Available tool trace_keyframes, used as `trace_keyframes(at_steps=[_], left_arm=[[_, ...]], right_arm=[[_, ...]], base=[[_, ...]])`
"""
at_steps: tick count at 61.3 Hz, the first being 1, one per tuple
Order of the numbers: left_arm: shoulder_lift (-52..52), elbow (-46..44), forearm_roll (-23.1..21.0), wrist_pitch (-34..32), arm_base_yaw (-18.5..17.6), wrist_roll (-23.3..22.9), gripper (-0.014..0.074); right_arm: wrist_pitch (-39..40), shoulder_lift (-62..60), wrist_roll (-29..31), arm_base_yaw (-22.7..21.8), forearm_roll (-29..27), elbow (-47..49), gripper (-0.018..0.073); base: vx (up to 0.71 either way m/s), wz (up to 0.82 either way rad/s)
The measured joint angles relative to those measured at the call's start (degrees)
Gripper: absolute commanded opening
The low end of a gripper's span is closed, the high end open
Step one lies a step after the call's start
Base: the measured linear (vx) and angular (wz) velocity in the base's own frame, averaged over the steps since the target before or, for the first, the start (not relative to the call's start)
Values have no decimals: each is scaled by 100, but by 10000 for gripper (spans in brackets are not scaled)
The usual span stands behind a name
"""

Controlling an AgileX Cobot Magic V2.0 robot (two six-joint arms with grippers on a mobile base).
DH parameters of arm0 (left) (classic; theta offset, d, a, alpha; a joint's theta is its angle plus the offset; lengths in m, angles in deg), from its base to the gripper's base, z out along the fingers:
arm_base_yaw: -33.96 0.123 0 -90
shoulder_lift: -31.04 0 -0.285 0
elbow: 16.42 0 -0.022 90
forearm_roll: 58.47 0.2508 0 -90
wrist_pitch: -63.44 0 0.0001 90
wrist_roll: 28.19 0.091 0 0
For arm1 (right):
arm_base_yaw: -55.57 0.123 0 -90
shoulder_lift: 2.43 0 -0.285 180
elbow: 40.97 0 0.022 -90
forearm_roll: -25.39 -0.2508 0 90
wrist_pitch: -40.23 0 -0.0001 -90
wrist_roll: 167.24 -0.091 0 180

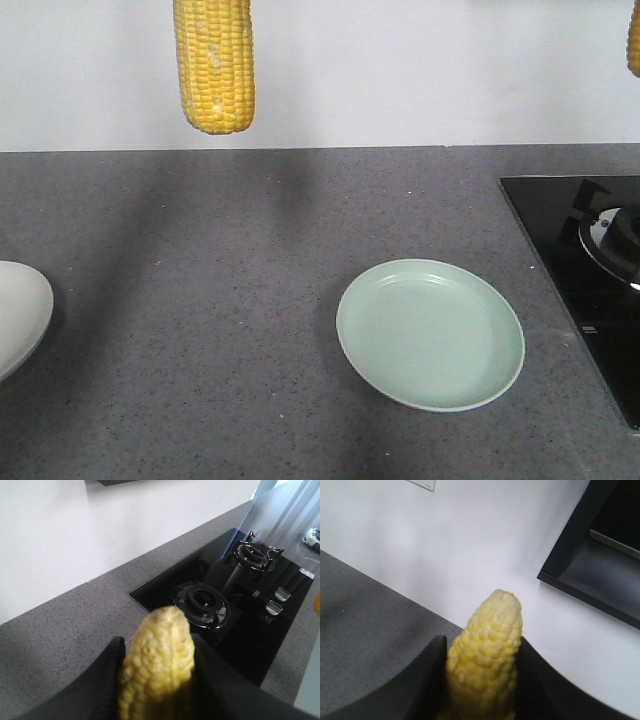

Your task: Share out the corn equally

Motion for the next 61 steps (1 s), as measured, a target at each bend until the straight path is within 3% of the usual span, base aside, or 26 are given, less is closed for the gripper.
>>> trace_keyframes(at_steps=[61], left_arm=[[-1,0,0,0,0,0,-6]], right_arm=[[0,0,0,0,1,0,-4]], base=[[0,1]])
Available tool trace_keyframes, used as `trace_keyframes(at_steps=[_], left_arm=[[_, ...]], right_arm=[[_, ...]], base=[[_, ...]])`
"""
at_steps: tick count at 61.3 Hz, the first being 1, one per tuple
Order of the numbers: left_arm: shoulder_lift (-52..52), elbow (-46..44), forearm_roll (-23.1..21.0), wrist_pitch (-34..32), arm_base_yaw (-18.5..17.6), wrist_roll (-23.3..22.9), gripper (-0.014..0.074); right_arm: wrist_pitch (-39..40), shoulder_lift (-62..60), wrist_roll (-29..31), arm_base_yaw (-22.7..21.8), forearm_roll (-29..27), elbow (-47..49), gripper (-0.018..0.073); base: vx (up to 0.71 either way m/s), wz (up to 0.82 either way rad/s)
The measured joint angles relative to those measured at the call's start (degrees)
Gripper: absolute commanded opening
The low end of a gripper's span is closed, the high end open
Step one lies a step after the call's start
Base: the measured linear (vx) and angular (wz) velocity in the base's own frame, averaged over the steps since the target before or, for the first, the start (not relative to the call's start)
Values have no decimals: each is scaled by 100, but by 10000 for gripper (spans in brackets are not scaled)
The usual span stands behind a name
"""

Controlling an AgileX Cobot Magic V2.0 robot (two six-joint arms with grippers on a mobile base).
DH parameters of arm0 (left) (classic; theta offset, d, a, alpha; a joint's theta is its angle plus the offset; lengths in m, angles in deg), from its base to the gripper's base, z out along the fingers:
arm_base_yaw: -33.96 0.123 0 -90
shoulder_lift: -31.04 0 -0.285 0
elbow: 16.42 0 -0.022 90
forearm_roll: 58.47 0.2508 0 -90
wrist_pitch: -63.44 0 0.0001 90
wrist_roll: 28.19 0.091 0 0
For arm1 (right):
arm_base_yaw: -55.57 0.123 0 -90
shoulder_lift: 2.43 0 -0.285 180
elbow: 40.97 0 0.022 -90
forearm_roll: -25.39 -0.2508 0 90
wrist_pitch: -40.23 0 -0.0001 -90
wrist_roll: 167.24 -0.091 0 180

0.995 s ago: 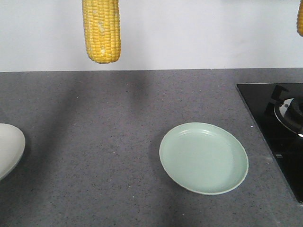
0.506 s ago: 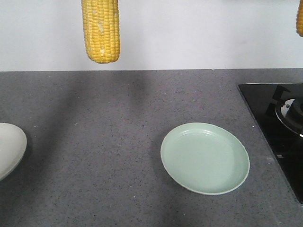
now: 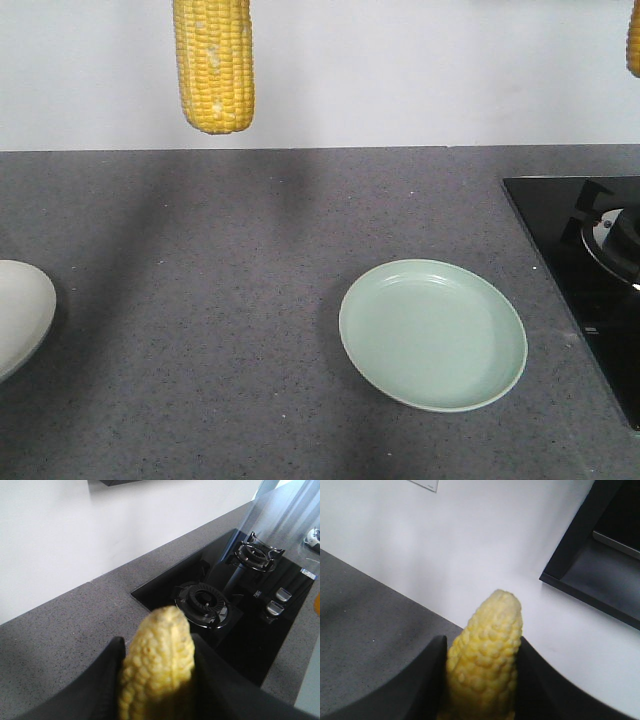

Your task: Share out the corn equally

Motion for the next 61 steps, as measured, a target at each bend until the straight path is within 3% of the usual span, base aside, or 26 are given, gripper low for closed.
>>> trace_keyframes(at_steps=[37,47,61], left_arm=[[0,0,0,0,0,0,-6],[0,0,0,0,0,0,-6],[0,0,0,0,0,0,-6]], right_arm=[[0,0,6,0,88,0,-4],[0,41,-12,0,-104,0,-4],[0,414,-847,0,-774,0,-4]], base=[[0,0],[0,0],[0,0]])
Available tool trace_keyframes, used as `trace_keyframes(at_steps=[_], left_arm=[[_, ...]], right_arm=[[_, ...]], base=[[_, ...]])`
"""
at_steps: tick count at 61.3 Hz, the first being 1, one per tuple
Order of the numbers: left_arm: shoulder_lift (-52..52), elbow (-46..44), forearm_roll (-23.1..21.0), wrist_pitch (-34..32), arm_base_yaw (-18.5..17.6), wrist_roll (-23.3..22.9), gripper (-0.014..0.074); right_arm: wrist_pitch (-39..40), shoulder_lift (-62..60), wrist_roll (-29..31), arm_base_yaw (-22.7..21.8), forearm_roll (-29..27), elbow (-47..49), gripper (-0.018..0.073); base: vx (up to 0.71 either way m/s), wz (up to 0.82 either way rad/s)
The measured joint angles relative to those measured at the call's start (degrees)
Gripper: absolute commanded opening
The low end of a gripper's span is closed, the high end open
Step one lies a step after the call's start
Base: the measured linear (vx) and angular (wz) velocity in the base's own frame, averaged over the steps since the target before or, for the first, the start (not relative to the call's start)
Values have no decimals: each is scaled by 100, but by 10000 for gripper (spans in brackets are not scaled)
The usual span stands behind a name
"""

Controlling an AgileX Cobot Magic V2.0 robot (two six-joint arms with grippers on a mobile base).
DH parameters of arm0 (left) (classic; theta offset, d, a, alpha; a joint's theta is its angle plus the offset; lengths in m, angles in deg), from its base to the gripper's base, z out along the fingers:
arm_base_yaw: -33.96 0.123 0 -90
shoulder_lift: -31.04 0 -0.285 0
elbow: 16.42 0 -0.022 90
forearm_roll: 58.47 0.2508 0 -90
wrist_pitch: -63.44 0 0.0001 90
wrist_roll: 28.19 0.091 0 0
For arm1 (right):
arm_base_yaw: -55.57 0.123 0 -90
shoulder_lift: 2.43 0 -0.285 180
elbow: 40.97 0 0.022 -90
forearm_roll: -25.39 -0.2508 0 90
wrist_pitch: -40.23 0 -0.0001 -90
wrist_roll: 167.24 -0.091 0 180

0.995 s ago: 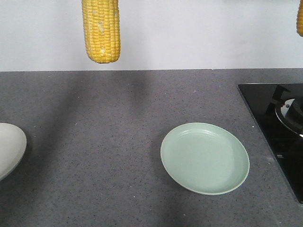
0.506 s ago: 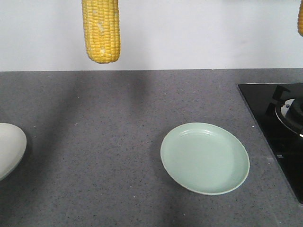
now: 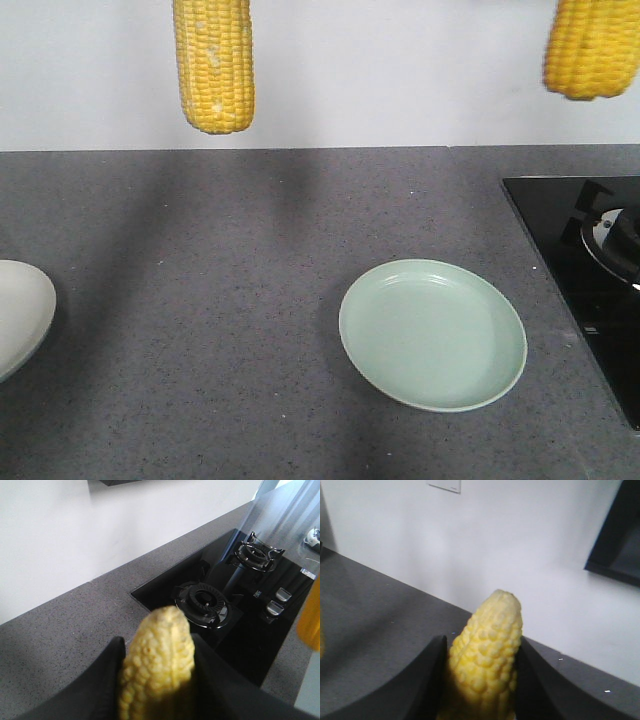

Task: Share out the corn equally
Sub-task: 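Lower the right gripper's cob onto the pale green plate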

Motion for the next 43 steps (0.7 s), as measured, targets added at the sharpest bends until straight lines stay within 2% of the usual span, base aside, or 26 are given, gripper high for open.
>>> trace_keyframes(at_steps=[11,19,24,35,43], left_arm=[[0,0,0,0,0,0,-6],[0,0,0,0,0,0,-6],[0,0,0,0,0,0,-6],[0,0,0,0,0,0,-6],[0,0,0,0,0,0,-6]], right_arm=[[47,555,-209,0,-855,-152,-4],[106,823,-95,0,-1322,-922,-4],[140,904,89,0,-1346,-1584,-4],[186,1005,934,0,-1371,-3137,-4],[230,1136,1480,0,-1510,-3859,-4]], base=[[0,0],[0,0],[0,0],[0,0],[0,0]])
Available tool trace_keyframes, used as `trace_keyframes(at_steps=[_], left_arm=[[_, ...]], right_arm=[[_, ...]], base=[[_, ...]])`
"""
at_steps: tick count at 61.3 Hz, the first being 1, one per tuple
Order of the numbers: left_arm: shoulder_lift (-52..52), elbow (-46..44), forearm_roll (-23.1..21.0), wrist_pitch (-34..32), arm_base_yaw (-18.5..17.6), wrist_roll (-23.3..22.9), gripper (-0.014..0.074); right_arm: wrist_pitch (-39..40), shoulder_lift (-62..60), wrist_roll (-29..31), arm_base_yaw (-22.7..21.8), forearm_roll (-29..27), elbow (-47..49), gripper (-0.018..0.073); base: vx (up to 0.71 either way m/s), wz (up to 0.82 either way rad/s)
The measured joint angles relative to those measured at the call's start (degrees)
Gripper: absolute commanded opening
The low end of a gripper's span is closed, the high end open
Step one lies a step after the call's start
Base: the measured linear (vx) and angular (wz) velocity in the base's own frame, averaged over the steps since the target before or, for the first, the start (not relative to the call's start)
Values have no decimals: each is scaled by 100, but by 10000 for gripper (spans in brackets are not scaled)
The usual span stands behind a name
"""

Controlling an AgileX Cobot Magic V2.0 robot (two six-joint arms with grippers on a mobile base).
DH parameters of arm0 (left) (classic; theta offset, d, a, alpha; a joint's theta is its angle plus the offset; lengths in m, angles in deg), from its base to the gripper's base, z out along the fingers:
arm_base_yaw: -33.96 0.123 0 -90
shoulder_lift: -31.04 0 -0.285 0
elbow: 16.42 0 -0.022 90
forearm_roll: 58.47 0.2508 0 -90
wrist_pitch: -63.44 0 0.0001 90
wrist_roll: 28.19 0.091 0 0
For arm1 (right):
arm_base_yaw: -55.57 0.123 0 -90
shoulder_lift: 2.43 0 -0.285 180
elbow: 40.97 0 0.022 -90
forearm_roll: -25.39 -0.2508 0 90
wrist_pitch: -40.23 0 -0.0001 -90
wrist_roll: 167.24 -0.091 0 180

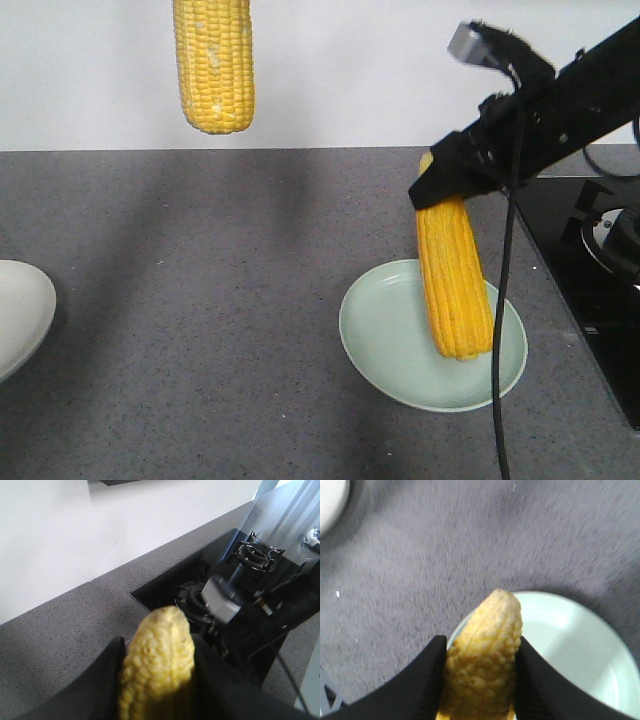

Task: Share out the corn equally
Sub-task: 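Lower the right gripper's cob onto the pale green plate, then open the right gripper to release the cob and raise it away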

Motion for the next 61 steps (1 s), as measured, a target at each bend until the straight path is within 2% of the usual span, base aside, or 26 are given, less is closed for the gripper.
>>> trace_keyframes(at_steps=[10,27,52,61], left_arm=[[0,0,0,0,0,0,-6],[0,0,0,0,0,0,-6],[0,0,0,0,0,0,-6],[0,0,0,0,0,0,-6]], right_arm=[[162,175,425,0,-33,-459,7],[456,423,551,0,-74,-502,82],[455,552,557,0,-31,-502,356],[455,552,557,0,-31,-502,386]], base=[[0,0],[0,0],[0,0],[0,0]])
